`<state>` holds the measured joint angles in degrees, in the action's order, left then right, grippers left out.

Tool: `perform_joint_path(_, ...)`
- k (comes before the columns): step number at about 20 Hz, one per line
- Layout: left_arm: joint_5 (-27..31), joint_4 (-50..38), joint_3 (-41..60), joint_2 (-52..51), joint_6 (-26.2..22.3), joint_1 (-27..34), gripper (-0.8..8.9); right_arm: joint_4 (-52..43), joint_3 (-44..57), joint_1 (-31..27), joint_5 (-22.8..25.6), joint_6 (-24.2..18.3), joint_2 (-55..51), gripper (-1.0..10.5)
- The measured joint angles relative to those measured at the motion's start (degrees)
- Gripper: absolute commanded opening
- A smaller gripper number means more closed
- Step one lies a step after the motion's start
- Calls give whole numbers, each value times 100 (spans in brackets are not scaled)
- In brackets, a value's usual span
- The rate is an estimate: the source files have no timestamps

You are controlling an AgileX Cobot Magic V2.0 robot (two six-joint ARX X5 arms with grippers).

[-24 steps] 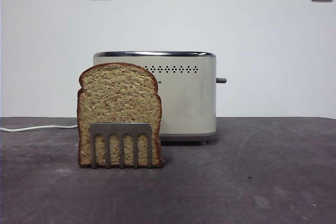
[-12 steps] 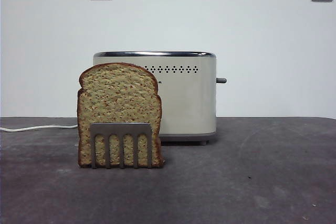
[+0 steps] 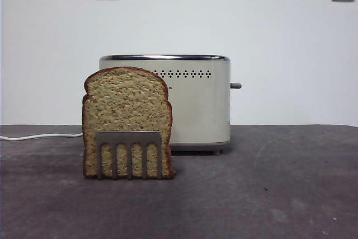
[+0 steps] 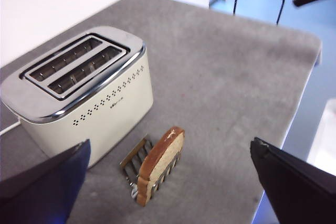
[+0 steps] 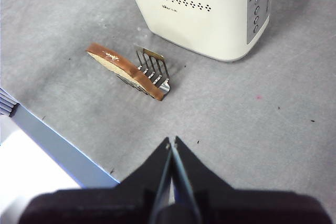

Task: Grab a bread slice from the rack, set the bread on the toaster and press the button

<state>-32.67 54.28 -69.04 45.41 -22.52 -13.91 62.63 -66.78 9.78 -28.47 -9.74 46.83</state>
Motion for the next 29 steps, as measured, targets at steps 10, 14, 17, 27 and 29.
perform_joint_path(10,2122,179,-680,2409,-1309,-2087,627,-2,0,0,2,-22,140,-11)
perform_joint_path(14,2529,-31,-682,3261,-1735,-2382,625,-2,0,0,2,-37,181,-11)
perform_joint_path(17,2575,-203,-682,3775,-1873,-2411,625,-2,0,0,2,-37,188,-11)
perform_joint_path(27,2673,-299,-684,4511,-2055,-2411,79,-2,0,0,0,-37,192,-11)
perform_joint_path(29,2675,-293,-684,4511,-2055,-2411,-12,-2,0,0,0,-37,190,-11)
